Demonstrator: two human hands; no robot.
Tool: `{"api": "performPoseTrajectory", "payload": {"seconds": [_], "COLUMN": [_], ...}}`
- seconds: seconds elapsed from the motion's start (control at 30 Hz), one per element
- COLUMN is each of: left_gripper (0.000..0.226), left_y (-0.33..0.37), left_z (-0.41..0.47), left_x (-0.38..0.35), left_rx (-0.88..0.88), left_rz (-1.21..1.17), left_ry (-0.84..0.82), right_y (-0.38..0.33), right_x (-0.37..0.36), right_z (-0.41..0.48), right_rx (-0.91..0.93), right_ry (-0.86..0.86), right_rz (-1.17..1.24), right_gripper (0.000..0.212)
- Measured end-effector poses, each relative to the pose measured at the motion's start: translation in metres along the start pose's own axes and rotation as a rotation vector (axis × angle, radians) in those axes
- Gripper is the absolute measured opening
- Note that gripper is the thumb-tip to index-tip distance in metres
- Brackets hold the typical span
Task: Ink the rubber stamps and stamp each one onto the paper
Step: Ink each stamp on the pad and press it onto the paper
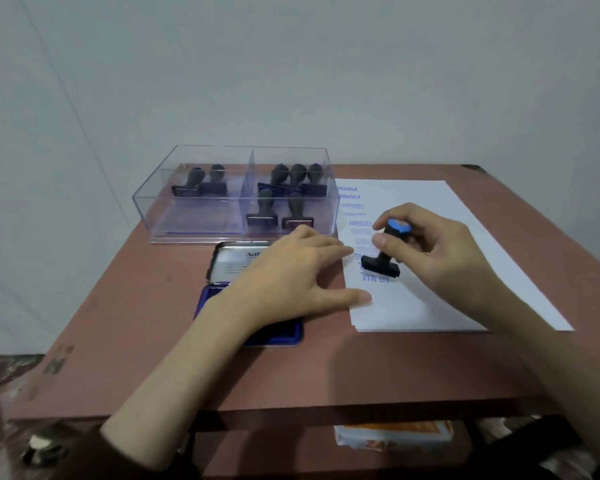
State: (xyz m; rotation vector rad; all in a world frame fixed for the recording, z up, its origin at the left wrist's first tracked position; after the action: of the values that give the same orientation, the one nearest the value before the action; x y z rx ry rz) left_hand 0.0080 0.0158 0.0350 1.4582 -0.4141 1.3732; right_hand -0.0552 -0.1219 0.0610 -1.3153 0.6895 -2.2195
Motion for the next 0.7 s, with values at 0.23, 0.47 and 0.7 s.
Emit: {"api": "performPoseTrajectory", "payload": {"seconds": [0.23,0.47,0.7], "left_gripper": [0.077,0.085,0.091], "left_y": [0.002,-0.003,-0.004], "left_z": [0.002,0.003,0.004], "left_x": [-0.008,-0.011,-0.012], "left_rx": [0.015,0.021,0.022], "left_rz": [0.078,0.075,0.069], "left_ry": [-0.077,-0.066,-0.058], "right_y": [-0.003,-0.004,-0.003], "right_x": [-0.007,-0.014,-0.017], "right_z": [-0.006,-0.01,-0.011], "right_rx": [0.185,0.227,0.256], "right_ry": [-0.003,-0.023,-0.032], "right_rz": [-0.204,-0.205,-0.186], "right_gripper": [0.011,0.011,0.009]}}
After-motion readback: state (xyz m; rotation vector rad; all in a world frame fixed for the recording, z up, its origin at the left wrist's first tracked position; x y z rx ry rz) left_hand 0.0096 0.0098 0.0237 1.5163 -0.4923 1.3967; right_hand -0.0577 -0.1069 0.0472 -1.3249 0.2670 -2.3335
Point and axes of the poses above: each hand's wrist, its own z-axis towards the middle knuckle, its own x-axis out of the back of the hand, y = z × x, the point moved 6 cm from there along z, towards the middle knuckle, and after that the axes turned 11 degrees about -z, right-handed, at the moved point
